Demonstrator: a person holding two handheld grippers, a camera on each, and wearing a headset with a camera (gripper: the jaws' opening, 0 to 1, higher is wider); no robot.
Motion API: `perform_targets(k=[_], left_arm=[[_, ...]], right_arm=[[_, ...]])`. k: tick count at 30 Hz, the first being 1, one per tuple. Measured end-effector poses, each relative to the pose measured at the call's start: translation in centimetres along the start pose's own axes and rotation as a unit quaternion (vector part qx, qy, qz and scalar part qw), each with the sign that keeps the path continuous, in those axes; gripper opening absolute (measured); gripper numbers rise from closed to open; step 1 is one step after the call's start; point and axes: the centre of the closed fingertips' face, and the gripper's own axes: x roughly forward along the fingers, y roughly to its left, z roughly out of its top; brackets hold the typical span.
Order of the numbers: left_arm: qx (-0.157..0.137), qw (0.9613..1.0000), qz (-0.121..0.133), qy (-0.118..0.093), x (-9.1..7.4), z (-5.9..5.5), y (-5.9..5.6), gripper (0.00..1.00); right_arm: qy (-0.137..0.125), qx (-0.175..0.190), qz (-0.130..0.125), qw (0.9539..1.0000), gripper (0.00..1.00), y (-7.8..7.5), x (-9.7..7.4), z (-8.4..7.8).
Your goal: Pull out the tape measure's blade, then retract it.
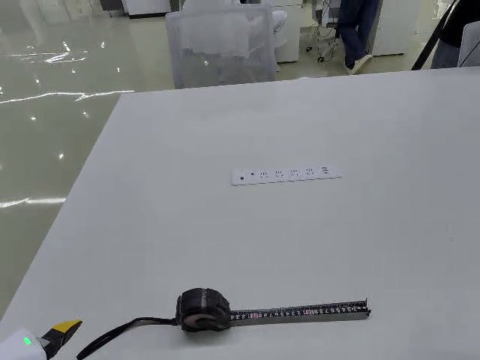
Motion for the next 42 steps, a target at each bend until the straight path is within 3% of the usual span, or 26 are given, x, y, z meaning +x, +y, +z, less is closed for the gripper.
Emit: perform_targets(k=[6,18,24,26,33,38,42], left_arm=[[0.013,0.9999,-0.008,0.006,0.4,0.4,-0.2,0.99],[0.009,0.9999,-0.005,-0.005,0.6,1.1,0.4,0.99],[0.000,1.0000,-0.008,-0.005,1.2,1.2,-0.3,0.99],[-0.008,0.9996,-0.023,-0.014,1.3,1.7,-1.2,0.99],[-0.004,0.9996,-0.025,-0.007,2.3,2.8,-2.1,0.99],[0.005,0.9999,-0.013,-0.008,3.4,4.1,-2.1,0.99],[0.011,0.9998,0.017,0.000,4.6,5.1,-2.0,0.99]], right_arm=[[0.001,-0.004,0.000,1.0000,0.99,-0.4,0.2,0.2],[0.004,-0.016,0.007,0.9998,0.99,-0.1,0.4,-0.1],[0.009,-0.020,0.012,0.9997,0.99,0.2,0.5,-0.1],[0.012,-0.028,0.013,0.9994,0.99,0.1,0.5,0.0],[0.009,-0.045,0.023,0.9987,0.99,-0.1,0.8,1.5],[0.010,-0.062,0.030,0.9976,0.99,-0.6,1.1,2.9],[0.014,-0.085,0.040,0.9955,0.99,-1.1,1.9,3.9]])
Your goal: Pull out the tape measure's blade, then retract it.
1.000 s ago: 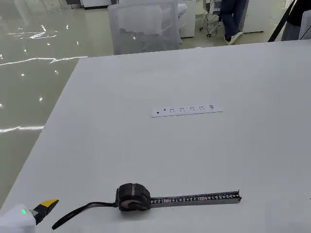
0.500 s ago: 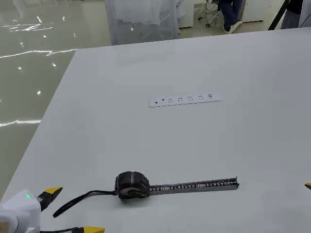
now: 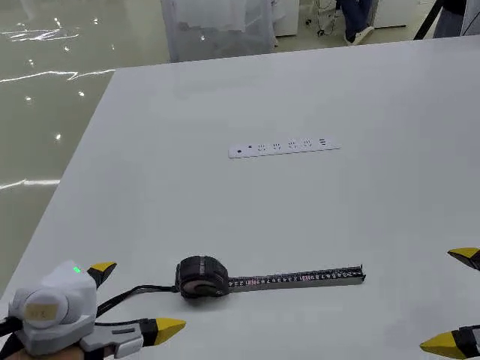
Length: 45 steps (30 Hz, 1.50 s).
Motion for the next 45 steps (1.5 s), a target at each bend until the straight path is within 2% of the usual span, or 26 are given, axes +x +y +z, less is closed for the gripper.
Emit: perform_targets(k=[5,13,15,16,17,18,19,20,22,26,29,30,31,32,35,37,43,45], left_arm=[[0.002,0.9999,-0.008,-0.007,1.0,1.2,-1.1,0.99],[-0.028,0.9996,-0.002,-0.007,2.3,1.4,-2.2,0.99],[-0.038,0.9991,0.017,-0.014,2.5,1.7,-2.0,0.99],[-0.057,0.9976,0.035,-0.016,2.6,1.8,-1.6,0.99],[-0.093,0.9937,0.057,-0.027,2.7,2.0,-1.3,0.99],[-0.094,0.9933,0.059,-0.032,2.7,2.2,-1.6,0.99],[-0.066,0.9947,0.074,-0.026,2.7,2.1,-1.3,0.99],[-0.051,0.9945,0.090,-0.016,2.8,1.8,-1.2,0.99],[-0.069,0.9933,0.089,-0.025,3.1,1.9,-1.6,0.99],[-0.079,0.9932,0.081,-0.025,3.4,1.9,-2.1,0.99],[-0.088,0.9921,0.082,-0.036,3.6,2.3,-2.2,0.99],[-0.076,0.9904,0.099,-0.060,3.5,3.1,-1.7,0.99],[-0.051,0.9907,0.100,-0.076,3.4,3.7,-1.6,0.99],[-0.057,0.9930,0.087,-0.055,3.8,3.0,-2.2,0.99],[-0.064,0.9932,0.083,-0.050,4.3,2.5,-2.3,0.99],[-0.092,0.9905,0.087,-0.054,4.5,2.3,-2.1,0.99],[-0.092,0.9890,0.103,-0.053,5.0,1.5,-2.1,0.99],[-0.078,0.9879,0.115,-0.070,4.8,1.7,-1.9,0.99]], right_arm=[[0.003,-0.017,0.010,0.9998,0.99,-0.6,0.6,1.1],[0.018,-0.043,0.034,0.9983,0.99,-0.8,1.4,1.8],[0.020,-0.049,0.037,0.9979,0.99,-1.0,1.5,2.1],[0.020,-0.051,0.038,0.9978,0.99,-1.1,1.6,2.2],[0.021,-0.060,0.041,0.9971,0.99,-1.2,1.8,2.4],[0.020,-0.072,0.040,0.9964,0.99,-1.4,2.0,2.5],[0.019,-0.076,0.042,0.9960,0.99,-1.4,2.1,2.6],[0.022,-0.074,0.043,0.9961,0.99,-1.5,2.3,2.7],[0.022,-0.080,0.047,0.9955,0.99,-1.6,2.5,3.0],[0.025,-0.084,0.055,0.9946,0.99,-1.8,2.9,3.3],[0.028,-0.093,0.060,0.9934,0.99,-1.7,3.1,3.5],[0.029,-0.096,0.062,0.9930,0.99,-1.7,3.2,3.7],[0.029,-0.098,0.062,0.9928,0.99,-1.8,3.3,3.7],[0.031,-0.099,0.063,0.9925,0.99,-1.8,3.3,3.8],[0.042,-0.107,0.063,0.9913,0.98,-2.2,3.6,3.5],[0.043,-0.109,0.065,0.9910,0.98,-2.3,3.8,3.7],[0.047,-0.121,0.071,0.9891,0.96,-2.7,4.8,3.7],[0.049,-0.122,0.074,0.9885,0.96,-2.8,5.2,3.7]])
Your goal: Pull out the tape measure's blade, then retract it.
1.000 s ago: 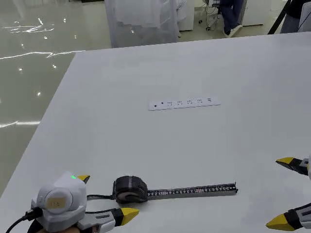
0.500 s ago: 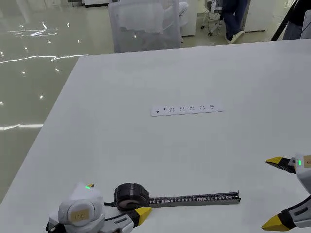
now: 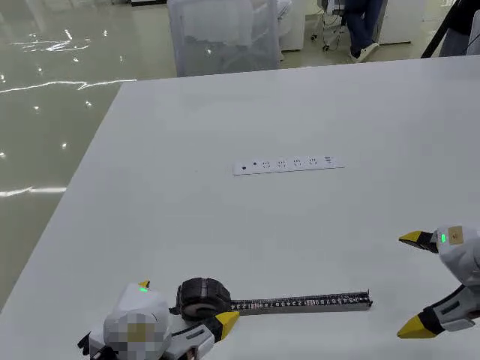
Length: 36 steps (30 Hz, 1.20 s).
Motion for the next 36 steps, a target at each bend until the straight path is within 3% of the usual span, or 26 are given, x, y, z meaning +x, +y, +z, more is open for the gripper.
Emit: perform_targets(k=[3,10,23,25,31,34,36], left_arm=[[-0.017,0.9998,-0.003,-0.004,0.0,-0.2,-0.2,0.99],[-0.011,0.9999,-0.002,0.000,0.3,-0.6,-0.5,0.99],[-0.016,0.9999,0.003,-0.002,0.9,-0.4,-0.5,0.99],[-0.023,0.9997,0.001,0.002,1.1,-0.6,-0.7,0.99],[-0.028,0.9995,0.008,0.014,1.3,-1.3,-0.7,0.99],[-0.032,0.9994,0.010,0.008,1.4,-1.0,-0.7,0.99],[-0.039,0.9991,0.010,-0.007,1.3,-0.2,-0.7,0.99]], right_arm=[[-0.008,-0.008,0.008,0.9999,0.94,-0.1,0.5,0.4],[-0.008,-0.009,0.024,0.9996,0.95,-0.2,1.7,0.5],[0.005,-0.030,0.039,0.9988,0.83,-0.8,3.5,0.6],[0.026,-0.062,0.035,0.9971,0.79,-1.1,3.7,-0.1],[0.041,-0.070,0.053,0.9953,0.66,-0.2,4.6,-0.1],[0.047,-0.075,0.063,0.9940,0.57,-0.2,4.9,-0.3],[0.055,-0.072,0.071,0.9933,0.52,0.1,5.1,-0.4]])
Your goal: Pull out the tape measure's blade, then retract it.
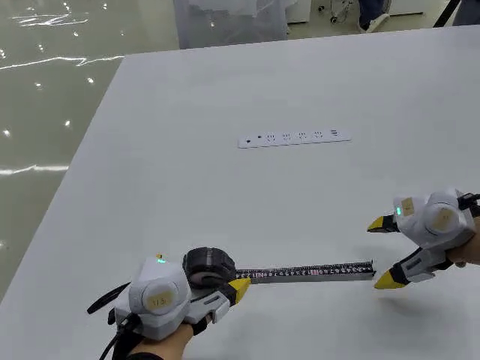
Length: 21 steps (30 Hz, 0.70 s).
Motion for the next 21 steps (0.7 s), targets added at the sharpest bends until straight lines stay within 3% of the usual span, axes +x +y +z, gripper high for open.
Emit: perform_targets(k=[6,13,21], left_arm=[[0.001,0.9999,-0.002,-0.014,0.0,0.8,-0.2,0.99],[-0.005,0.9999,-0.003,-0.013,0.0,0.7,-0.3,0.99],[-0.004,0.9999,0.002,-0.011,-0.1,0.6,-0.2,0.99]], right_arm=[[0.018,-0.007,0.018,0.9996,0.36,0.8,0.4,0.1],[0.029,-0.010,0.029,0.9991,0.32,1.2,0.8,-0.1],[0.038,-0.003,0.041,0.9984,0.18,1.5,1.1,-0.6]])
